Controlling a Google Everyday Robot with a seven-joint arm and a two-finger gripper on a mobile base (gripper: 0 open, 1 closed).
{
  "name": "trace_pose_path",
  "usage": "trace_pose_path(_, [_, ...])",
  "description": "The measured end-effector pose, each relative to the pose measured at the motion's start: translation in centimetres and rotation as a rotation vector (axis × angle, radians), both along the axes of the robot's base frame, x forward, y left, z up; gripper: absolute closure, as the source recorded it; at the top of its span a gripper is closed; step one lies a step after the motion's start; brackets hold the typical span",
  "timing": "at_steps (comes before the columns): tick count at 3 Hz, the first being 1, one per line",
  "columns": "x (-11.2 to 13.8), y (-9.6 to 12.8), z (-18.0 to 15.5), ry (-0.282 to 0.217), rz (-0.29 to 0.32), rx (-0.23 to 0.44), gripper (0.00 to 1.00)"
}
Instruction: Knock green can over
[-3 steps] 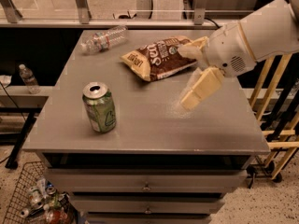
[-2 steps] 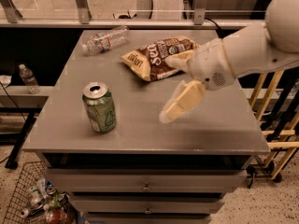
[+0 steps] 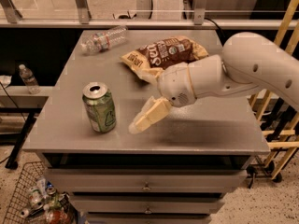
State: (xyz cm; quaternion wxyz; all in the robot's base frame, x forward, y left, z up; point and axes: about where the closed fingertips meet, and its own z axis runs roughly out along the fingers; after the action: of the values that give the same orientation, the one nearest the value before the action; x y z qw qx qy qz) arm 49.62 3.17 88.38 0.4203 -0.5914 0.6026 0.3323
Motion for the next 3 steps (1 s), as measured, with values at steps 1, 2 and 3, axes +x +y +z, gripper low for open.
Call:
trace_pose_path(1, [-0.3, 2.8, 0.0, -0.020, 0.048, 0.078, 0.00])
trace_pose_path(2, [-0.5, 4.8, -0.1, -0.025, 0.086, 0.161, 0.00])
trace_pose_path(3, [-0.9, 6.5, -0.2, -0.011, 0.122, 0.218, 0.00])
